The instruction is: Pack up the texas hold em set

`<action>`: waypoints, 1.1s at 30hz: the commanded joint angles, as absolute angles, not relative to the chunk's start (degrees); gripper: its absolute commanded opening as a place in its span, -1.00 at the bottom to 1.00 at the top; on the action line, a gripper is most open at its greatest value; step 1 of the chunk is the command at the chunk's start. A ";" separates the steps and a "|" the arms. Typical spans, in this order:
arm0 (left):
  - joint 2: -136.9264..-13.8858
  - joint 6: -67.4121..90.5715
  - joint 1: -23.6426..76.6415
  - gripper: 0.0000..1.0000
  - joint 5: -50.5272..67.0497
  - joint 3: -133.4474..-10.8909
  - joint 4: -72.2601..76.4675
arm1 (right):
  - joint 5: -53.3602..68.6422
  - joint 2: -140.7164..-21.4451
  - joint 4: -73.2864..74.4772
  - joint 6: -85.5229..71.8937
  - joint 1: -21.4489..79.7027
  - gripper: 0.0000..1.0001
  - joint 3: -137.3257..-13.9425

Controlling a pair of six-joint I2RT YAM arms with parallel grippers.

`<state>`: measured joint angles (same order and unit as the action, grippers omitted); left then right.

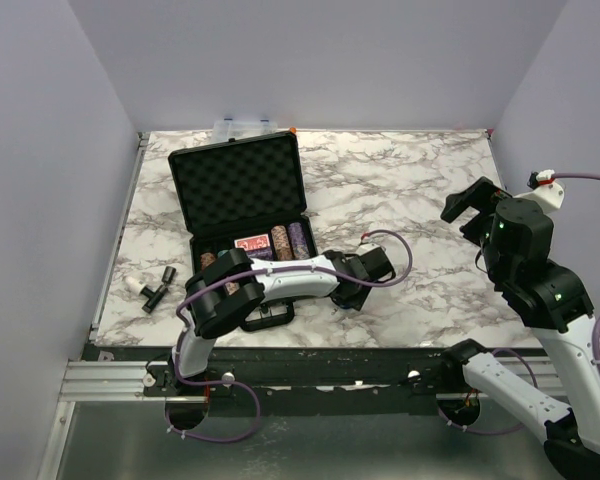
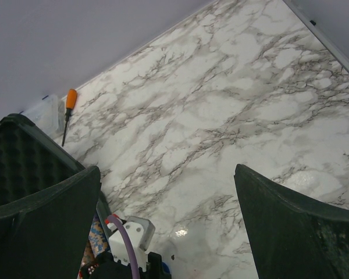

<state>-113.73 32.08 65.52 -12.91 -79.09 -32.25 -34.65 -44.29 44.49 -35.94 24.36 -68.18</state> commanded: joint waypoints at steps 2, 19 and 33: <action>-112.62 33.32 66.97 -0.44 -12.50 -76.90 -34.54 | -34.62 -44.45 43.77 -35.87 24.25 1.00 -67.93; -107.39 34.01 68.71 -0.52 -15.94 -73.40 -33.49 | -33.95 -44.96 43.77 -36.38 24.23 1.00 -68.12; -101.25 34.43 69.85 -0.53 -16.26 -71.22 -32.69 | -33.67 -45.44 43.68 -36.83 24.18 1.00 -67.64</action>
<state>-105.23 33.52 69.25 -14.74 -72.16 -32.91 -34.17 -45.36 44.49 -36.42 24.36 -68.18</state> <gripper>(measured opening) 0.493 0.998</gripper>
